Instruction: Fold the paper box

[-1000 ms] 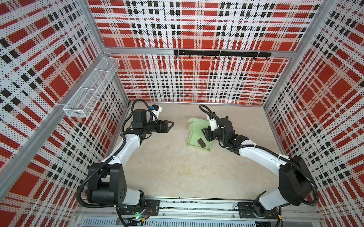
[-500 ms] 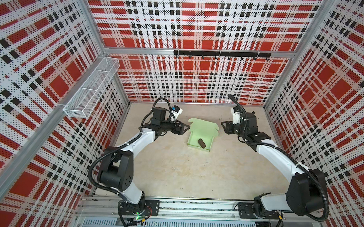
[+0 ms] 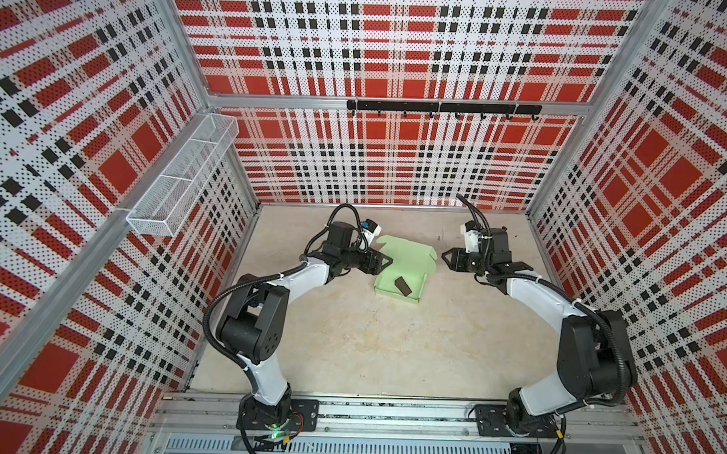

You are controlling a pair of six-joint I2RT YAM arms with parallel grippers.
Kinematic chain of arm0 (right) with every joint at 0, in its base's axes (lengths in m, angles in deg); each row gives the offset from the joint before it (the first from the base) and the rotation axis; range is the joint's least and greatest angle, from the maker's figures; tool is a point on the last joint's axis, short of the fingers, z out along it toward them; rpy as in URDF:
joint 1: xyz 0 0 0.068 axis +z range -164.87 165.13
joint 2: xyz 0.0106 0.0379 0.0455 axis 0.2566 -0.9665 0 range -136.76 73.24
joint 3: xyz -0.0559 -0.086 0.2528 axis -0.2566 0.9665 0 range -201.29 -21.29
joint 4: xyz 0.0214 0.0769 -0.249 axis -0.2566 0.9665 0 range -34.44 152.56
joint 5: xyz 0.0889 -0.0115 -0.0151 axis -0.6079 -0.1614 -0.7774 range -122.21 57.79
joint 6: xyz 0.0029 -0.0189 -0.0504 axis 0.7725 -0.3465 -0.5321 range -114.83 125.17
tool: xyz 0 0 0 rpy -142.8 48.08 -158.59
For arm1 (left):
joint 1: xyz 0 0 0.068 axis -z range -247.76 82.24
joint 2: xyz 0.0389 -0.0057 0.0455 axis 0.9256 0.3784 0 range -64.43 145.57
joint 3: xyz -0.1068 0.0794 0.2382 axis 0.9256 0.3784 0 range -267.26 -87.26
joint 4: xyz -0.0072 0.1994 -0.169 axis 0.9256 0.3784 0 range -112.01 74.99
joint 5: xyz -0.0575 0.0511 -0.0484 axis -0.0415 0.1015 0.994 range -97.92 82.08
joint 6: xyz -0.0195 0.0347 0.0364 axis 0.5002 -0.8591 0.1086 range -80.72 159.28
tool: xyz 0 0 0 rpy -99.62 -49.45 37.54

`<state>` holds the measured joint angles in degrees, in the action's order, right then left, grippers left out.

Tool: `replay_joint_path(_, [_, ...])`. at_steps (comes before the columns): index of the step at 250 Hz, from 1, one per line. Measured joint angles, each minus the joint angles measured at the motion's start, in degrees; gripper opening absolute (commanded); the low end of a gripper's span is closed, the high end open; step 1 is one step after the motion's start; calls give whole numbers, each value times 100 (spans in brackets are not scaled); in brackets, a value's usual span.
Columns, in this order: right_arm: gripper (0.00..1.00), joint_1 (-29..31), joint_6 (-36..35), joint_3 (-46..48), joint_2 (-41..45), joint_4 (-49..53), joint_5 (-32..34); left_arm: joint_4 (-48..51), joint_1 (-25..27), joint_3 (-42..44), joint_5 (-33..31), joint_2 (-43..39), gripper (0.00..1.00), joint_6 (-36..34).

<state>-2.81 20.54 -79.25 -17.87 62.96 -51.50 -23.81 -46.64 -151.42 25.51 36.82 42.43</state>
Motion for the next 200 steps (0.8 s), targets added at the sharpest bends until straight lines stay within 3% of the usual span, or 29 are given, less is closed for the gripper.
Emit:
replay_joint_path(53, [42,-55,33,0,-422,-164,-417,-22,-20,-256,-140,313,70,223])
replay_joint_path(142, [39,-55,74,321,-439,-599,-935,105,-70,-675,-223,555,73,184])
replay_joint_path(164, [39,-55,70,448,-439,-629,-981,173,-90,-960,-76,737,71,52])
replay_joint_path(200, [39,-55,28,675,-352,-636,-1016,407,-133,-1316,184,1001,59,-195])
